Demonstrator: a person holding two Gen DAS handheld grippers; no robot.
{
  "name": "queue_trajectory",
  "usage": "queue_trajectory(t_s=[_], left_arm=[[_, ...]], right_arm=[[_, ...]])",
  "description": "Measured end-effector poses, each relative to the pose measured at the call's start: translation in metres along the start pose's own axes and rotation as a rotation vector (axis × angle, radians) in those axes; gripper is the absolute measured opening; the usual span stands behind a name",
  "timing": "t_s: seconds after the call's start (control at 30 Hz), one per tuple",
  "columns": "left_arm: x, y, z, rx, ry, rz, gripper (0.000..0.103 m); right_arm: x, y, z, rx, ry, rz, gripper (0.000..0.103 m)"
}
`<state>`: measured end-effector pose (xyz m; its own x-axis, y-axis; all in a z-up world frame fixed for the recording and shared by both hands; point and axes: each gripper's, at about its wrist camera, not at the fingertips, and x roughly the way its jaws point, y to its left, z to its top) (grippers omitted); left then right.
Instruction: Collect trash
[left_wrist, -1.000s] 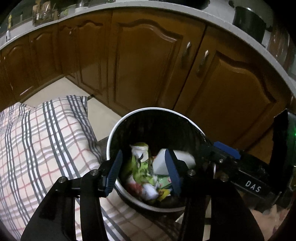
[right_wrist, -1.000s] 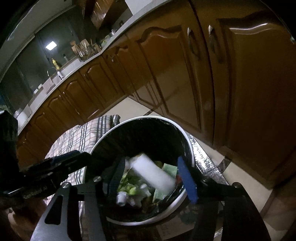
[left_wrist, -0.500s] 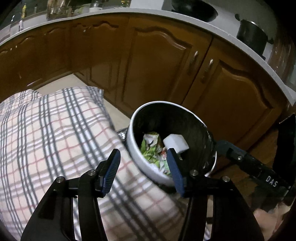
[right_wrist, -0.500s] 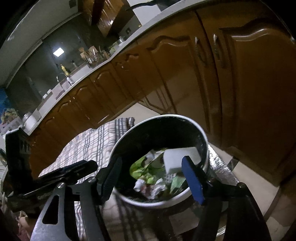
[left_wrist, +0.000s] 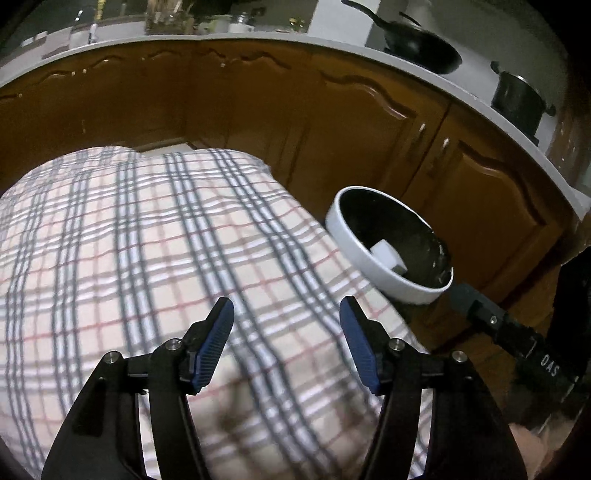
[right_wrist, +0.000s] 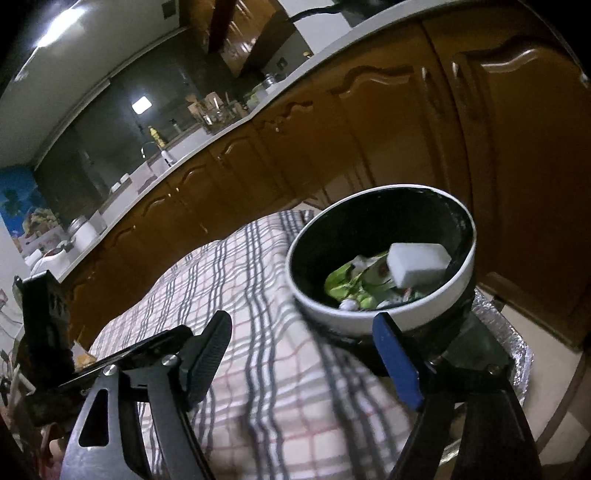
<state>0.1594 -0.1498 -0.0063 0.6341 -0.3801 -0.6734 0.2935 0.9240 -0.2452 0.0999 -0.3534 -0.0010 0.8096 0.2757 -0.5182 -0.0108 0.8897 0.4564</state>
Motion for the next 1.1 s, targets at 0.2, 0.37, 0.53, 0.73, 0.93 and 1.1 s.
queue_trajectory(t_s=[0.2, 0.37, 0.53, 0.73, 0.93, 1.1], left_arm=[[-0.027, 0.019, -0.012, -0.016, -0.048, 0.025, 0.063], [-0.059, 0.024, -0.016, 0.001, -0.154, 0.038, 0.068], [-0.09, 0.027, -0.026, 0.027, -0.309, 0.057, 0.097], [-0.105, 0.035, -0.05, 0.025, -0.429, 0.126, 0.103], [-0.098, 0.036, -0.062, 0.047, -0.397, 0.171, 0.103], [-0.101, 0.034, -0.064, 0.061, -0.389, 0.204, 0.103]], right_arm=[[-0.013, 0.023, -0.006, -0.072, -0.048, -0.022, 0.088], [-0.036, 0.046, -0.005, -0.139, -0.152, -0.034, 0.094], [-0.066, 0.068, -0.014, -0.24, -0.344, -0.016, 0.103], [-0.069, 0.075, -0.042, -0.318, -0.475, -0.08, 0.103], [-0.051, 0.074, -0.054, -0.319, -0.391, -0.073, 0.103], [-0.05, 0.076, -0.057, -0.314, -0.356, -0.066, 0.103]])
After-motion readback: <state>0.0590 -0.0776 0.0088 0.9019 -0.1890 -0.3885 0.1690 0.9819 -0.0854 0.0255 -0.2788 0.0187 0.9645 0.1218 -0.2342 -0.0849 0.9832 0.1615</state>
